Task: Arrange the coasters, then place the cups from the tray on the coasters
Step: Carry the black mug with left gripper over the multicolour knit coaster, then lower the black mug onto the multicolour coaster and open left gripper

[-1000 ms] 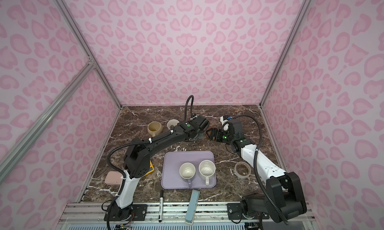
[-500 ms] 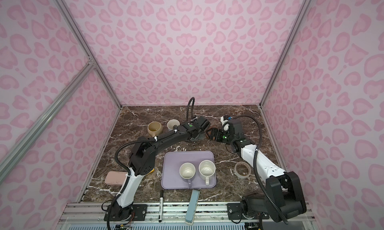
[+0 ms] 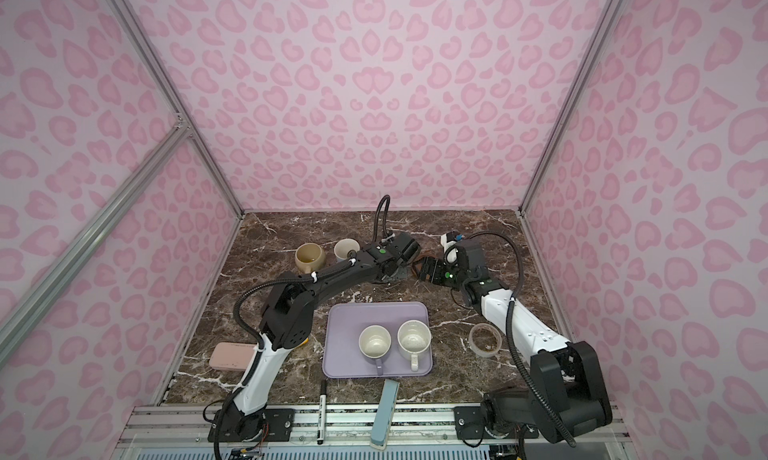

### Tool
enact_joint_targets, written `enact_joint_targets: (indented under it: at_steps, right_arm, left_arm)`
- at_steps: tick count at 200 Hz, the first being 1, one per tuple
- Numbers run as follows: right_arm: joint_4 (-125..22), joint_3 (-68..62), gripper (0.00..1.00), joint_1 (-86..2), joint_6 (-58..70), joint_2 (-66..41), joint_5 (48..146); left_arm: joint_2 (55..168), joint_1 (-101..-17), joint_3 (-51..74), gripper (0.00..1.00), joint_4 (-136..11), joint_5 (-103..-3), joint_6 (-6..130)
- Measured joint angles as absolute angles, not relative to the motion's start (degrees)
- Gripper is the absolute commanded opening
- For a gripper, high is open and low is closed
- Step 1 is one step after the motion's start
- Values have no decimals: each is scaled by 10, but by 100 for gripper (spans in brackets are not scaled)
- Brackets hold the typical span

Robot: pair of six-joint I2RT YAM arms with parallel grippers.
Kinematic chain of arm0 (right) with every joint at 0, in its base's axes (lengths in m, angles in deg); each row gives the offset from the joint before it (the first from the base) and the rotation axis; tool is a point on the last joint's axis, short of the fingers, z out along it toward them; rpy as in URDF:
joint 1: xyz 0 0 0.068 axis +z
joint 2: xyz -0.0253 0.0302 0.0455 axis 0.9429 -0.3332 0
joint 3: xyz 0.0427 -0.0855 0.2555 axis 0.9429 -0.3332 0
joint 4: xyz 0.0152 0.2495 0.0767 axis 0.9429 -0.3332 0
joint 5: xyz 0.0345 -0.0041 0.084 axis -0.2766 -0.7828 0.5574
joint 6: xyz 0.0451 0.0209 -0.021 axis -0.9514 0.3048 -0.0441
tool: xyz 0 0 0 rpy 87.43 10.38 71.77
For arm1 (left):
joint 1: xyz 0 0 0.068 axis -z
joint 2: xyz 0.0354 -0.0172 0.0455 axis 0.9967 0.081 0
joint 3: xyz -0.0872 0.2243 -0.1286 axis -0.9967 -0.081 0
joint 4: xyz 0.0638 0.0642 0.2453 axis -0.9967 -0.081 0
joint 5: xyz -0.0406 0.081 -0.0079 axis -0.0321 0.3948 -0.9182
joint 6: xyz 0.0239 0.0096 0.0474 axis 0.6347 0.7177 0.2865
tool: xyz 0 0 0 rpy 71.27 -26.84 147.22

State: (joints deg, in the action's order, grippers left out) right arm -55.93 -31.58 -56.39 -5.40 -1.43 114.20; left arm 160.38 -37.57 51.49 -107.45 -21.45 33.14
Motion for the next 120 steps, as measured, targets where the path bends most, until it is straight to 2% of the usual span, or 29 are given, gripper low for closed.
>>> enact_joint_targets:
  at_steps: [41, 82, 100, 120]
  right_arm:
    - [-559, -317, 94, -564, -54, -15, 1143]
    - [-559, -317, 94, -564, -54, -16, 1144]
    - [-559, -317, 93, -564, -54, -17, 1144]
    - [-559, -317, 93, -564, -54, -17, 1144]
  left_arm:
    - [1599, -375, 490, 3, -1047, -204, 333]
    - [1593, -375, 479, 8, -1041, -199, 331]
    - [1593, -375, 479, 3, -1041, -199, 331]
    - [1593, -375, 481, 3, -1044, -197, 327]
